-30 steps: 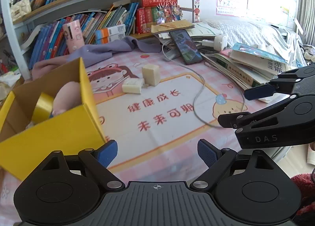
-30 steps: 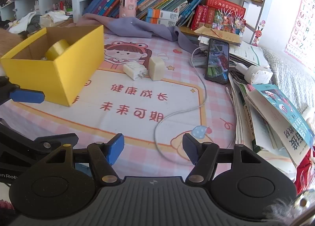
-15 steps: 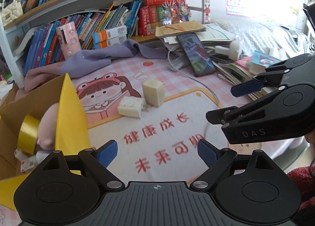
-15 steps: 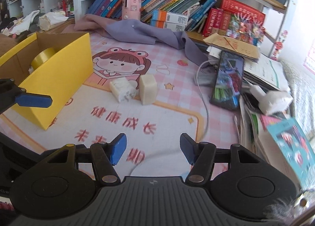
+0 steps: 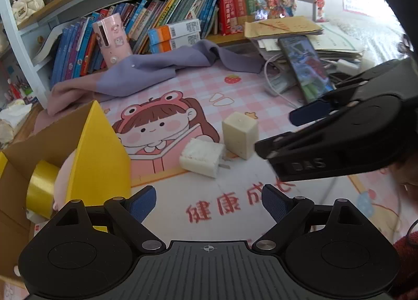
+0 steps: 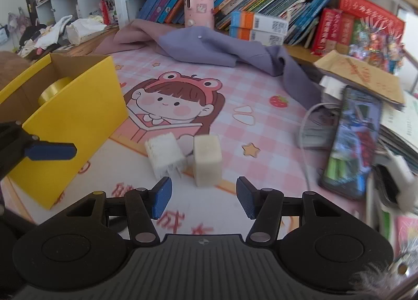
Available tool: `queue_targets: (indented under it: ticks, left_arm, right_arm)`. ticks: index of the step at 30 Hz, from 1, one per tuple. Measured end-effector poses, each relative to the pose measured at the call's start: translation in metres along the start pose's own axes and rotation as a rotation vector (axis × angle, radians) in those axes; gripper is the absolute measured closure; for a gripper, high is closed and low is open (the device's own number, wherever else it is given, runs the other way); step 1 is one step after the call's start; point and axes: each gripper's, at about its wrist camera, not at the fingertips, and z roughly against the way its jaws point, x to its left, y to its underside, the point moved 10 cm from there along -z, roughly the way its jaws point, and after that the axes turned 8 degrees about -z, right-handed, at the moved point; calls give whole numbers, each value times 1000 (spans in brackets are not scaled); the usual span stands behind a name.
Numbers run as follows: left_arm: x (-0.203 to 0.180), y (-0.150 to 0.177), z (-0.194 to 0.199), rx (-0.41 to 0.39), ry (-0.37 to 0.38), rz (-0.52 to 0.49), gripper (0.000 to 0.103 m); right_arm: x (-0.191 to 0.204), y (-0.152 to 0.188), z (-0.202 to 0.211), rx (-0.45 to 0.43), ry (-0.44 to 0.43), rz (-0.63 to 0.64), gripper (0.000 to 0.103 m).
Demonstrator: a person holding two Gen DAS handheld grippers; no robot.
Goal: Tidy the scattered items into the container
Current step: 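Grasp the white plug charger with the left gripper while the right gripper grasps the white block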
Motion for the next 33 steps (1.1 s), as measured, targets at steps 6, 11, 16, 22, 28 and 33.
queue_targets:
  ticks: [6, 11, 16, 22, 28, 33]
  left_arm:
    - [3, -9, -20, 39, -33, -11, 13]
    - [0, -17, -36, 65, -35, -12, 13]
    - [1, -26, -54, 78, -43, -13, 13]
    - [2, -34, -81, 98, -24, 20, 13]
    - [8, -27, -100, 147, -21, 102, 14]
    - [6, -26, -106, 146, -11, 101, 20]
  right_arm:
    - [-2, -17, -33, 30, -41, -2, 49]
    - [-4, -20, -51, 68, -74, 5, 70]
    - [-23, -22, -45, 41, -51, -37, 78]
    - [-43, -14, -36, 58, -43, -74, 78]
    - [-47, -12, -36, 59, -53, -96, 78]
    - [-48, -12, -36, 63, -58, -100, 78]
